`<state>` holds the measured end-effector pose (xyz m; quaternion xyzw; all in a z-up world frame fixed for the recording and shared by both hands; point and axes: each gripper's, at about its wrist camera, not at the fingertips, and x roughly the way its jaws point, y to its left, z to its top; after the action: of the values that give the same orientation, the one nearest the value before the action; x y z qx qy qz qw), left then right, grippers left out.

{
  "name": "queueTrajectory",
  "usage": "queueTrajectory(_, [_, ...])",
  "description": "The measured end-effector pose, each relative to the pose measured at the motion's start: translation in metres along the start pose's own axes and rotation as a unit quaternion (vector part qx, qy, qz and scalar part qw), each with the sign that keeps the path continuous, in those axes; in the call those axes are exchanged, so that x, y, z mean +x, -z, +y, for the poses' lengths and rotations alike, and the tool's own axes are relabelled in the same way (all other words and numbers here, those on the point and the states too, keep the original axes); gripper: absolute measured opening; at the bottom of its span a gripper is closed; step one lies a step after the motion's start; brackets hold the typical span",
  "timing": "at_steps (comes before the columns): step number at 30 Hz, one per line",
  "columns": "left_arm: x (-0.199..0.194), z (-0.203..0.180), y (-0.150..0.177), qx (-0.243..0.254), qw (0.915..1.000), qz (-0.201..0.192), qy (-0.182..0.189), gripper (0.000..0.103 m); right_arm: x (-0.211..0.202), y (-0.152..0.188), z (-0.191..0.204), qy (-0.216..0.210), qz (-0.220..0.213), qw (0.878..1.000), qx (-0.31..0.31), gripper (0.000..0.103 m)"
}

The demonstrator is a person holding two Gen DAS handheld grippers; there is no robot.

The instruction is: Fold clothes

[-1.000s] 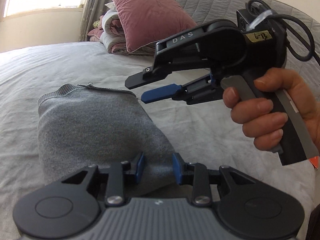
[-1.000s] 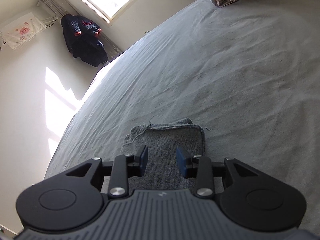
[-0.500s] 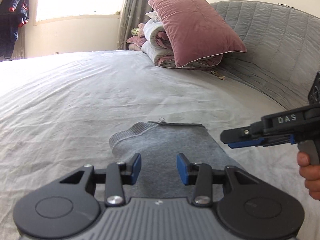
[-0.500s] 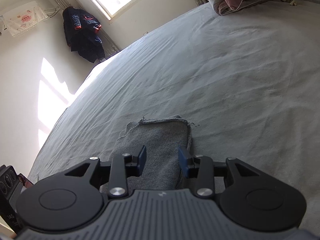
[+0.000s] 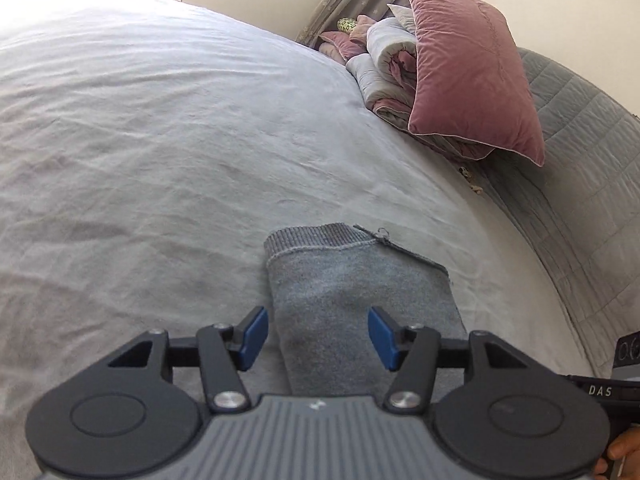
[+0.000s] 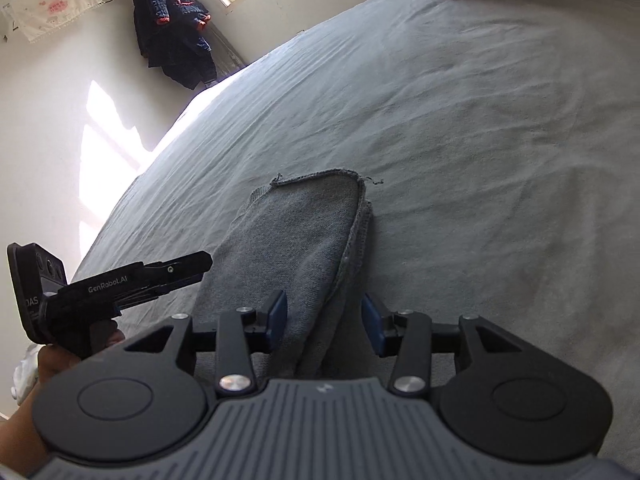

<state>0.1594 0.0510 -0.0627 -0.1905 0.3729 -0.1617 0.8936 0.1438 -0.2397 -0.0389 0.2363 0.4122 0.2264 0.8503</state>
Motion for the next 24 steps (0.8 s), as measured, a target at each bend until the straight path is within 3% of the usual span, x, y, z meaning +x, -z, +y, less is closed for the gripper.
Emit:
queueTrajectory(7, [0.004,0.011,0.014,-0.049,0.9973,0.029,0.046,0.062,-0.004,0.013,0.001,-0.025,0.036,0.998,0.046,0.054])
queueTrajectory(12, [0.009,0.019,0.023,-0.086,0.9921,0.049,0.078,0.064,-0.007,0.025,-0.003,-0.036,0.042,0.994,0.099,0.070])
queueTrajectory(21, [0.045,0.042,0.013,-0.197,0.9705,0.036,0.134,0.064,0.027,0.032,-0.004,-0.048,0.032,0.984,0.169,0.071])
queueTrajectory(22, [0.045,0.040,0.014,-0.196,0.9706,0.035,0.135,0.064,0.030,0.031,-0.005,-0.053,0.030,0.983,0.175,0.070])
queueTrajectory(24, [0.045,0.035,0.017,-0.191,0.9714,0.036,0.137,0.062,0.034,0.030,-0.005,-0.062,0.030,0.981,0.181,0.039])
